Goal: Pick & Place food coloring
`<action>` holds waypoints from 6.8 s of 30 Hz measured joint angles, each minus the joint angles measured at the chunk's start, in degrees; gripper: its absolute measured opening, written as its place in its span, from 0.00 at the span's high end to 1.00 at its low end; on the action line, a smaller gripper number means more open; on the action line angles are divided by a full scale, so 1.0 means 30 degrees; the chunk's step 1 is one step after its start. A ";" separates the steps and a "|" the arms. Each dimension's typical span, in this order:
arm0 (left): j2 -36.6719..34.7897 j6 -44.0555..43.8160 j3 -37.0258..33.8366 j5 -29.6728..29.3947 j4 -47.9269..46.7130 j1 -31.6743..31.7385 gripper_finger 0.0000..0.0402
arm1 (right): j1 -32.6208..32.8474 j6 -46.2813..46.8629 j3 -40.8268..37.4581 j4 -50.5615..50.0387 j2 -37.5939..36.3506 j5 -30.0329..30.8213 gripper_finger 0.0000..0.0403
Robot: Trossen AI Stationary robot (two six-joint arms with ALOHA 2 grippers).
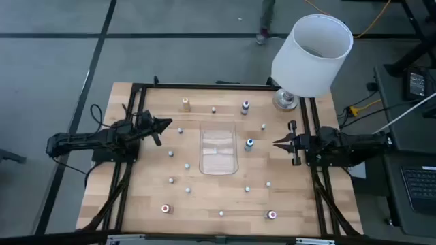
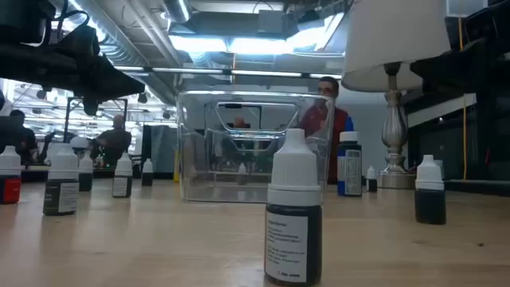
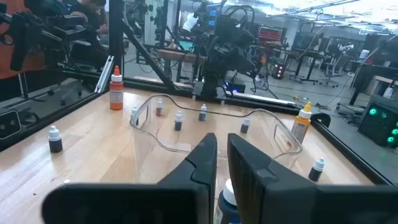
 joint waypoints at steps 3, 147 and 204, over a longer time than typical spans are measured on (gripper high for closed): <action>0.0002 0.0004 0.0002 -0.0002 0.0000 0.0000 0.96 | -0.0004 0.0004 0.0000 0.0000 0.0003 -0.0001 0.89; 0.0007 -0.1355 0.0007 -0.0917 0.3104 0.0000 0.96 | -0.7603 1.1335 1.9096 -1.8328 2.7986 0.1670 0.42; 0.0007 -0.1501 0.0007 -0.0924 0.3111 0.0000 0.96 | -0.7283 0.9527 1.9320 -1.8018 2.7841 0.1340 0.84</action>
